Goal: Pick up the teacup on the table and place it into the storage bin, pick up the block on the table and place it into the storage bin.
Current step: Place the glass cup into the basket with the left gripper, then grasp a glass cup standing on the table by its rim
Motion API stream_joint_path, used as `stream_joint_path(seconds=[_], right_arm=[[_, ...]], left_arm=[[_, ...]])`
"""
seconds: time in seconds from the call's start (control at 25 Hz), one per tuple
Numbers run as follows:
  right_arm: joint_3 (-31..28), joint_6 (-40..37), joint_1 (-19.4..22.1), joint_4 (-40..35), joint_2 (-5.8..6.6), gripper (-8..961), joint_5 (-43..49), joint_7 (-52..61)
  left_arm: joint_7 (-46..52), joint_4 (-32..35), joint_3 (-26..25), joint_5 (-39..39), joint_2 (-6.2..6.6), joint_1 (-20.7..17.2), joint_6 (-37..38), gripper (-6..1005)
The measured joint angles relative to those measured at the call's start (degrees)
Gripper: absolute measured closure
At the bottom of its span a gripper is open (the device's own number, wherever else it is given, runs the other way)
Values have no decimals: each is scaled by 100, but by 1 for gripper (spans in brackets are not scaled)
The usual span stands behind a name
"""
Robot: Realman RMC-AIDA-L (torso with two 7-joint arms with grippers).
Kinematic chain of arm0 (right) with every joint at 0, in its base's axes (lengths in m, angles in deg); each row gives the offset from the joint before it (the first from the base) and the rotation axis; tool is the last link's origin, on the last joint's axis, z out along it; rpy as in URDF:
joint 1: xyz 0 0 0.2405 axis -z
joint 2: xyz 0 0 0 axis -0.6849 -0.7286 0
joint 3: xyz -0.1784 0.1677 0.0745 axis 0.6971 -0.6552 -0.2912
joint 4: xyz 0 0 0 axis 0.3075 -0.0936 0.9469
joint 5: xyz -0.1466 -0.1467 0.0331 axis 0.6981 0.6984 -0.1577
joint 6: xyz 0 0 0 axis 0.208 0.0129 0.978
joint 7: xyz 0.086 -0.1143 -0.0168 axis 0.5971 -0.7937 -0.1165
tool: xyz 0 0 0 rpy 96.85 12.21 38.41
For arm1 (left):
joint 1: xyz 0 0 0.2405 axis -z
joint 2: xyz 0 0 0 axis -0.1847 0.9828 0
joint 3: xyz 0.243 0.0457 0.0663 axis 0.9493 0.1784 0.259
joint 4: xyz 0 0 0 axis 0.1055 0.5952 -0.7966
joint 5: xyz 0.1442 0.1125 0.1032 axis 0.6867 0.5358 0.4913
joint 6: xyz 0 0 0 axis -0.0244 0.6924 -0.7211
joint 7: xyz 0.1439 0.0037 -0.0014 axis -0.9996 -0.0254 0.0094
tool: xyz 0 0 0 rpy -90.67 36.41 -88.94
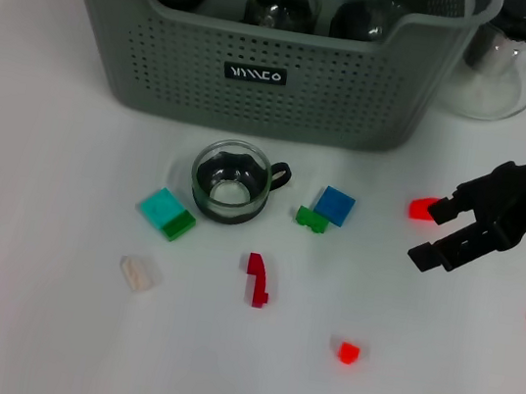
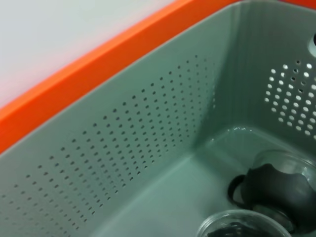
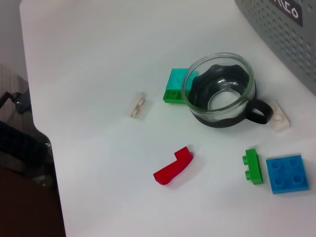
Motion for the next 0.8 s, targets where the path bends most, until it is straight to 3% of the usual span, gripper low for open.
stream_joint_path(seconds=[0.16, 0.48, 0.56, 0.68, 0.8], right_arm=[[0, -20, 5, -21, 11, 56, 1, -4], [-1, -52, -5, -49, 62, 57, 0, -12], [-8, -52, -6, -50, 62, 57, 0, -18], [-39, -44, -8, -51, 62, 56, 0, -20], [-63, -21, -8, -51, 62, 56, -10, -22]], left_arm=[[127, 630, -136, 0, 25, -131, 328, 628], [374, 3123, -753, -239, -56, -818, 1641, 405], [175, 3718, -940, -677, -91, -1077, 2004, 329], [-497, 4596, -1094, -1984, -108, -1699, 2725, 215], [-1327, 5055, -1234, -3311, -114, -2332, 3482, 177]])
